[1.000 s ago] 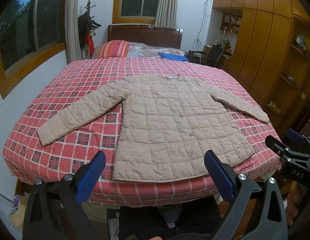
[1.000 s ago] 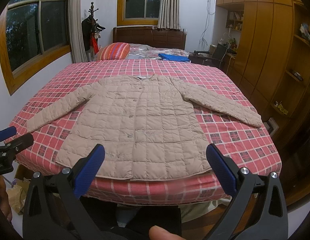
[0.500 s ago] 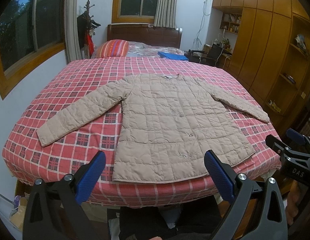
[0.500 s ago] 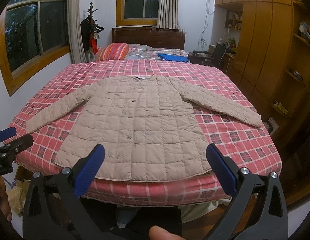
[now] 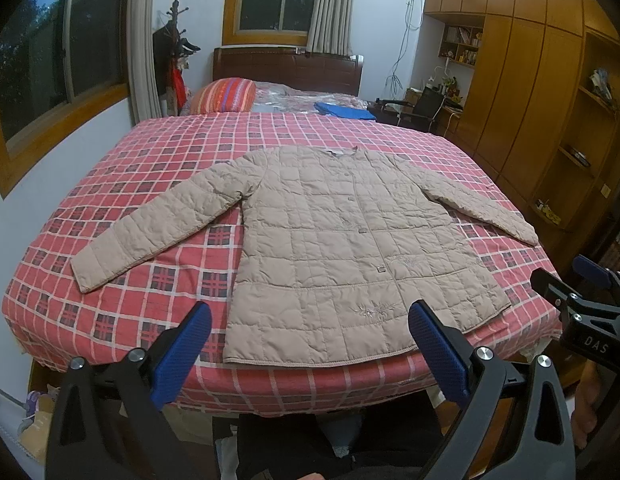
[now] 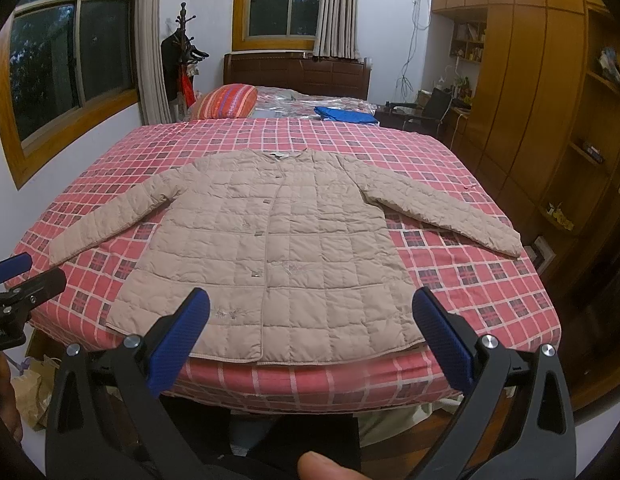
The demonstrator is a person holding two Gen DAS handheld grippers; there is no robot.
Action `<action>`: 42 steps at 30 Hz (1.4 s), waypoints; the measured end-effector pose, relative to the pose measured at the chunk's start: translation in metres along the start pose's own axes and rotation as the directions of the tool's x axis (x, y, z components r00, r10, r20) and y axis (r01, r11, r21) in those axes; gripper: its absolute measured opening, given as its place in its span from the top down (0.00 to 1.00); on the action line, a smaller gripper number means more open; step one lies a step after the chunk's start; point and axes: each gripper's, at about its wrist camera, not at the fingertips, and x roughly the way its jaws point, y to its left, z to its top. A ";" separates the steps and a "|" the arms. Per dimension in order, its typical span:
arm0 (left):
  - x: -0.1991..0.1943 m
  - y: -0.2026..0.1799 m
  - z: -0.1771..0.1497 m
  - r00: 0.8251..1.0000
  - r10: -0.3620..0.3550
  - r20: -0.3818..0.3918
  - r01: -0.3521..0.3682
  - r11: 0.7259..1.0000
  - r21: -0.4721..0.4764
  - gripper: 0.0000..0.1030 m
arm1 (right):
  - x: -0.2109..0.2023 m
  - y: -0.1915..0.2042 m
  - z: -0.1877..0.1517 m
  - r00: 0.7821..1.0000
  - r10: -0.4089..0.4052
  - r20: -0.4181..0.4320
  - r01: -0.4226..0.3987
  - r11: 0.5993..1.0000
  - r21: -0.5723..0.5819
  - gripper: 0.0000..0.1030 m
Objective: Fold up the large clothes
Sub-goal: 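Grasp the jacket sleeve cuff with the right gripper and lift it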
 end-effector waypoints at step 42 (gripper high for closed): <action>0.150 0.013 0.052 0.989 -0.144 0.014 0.144 0.990 0.011 0.04 | 0.277 -0.473 -0.065 0.981 0.121 0.150 -0.170 0.176 0.970 0.41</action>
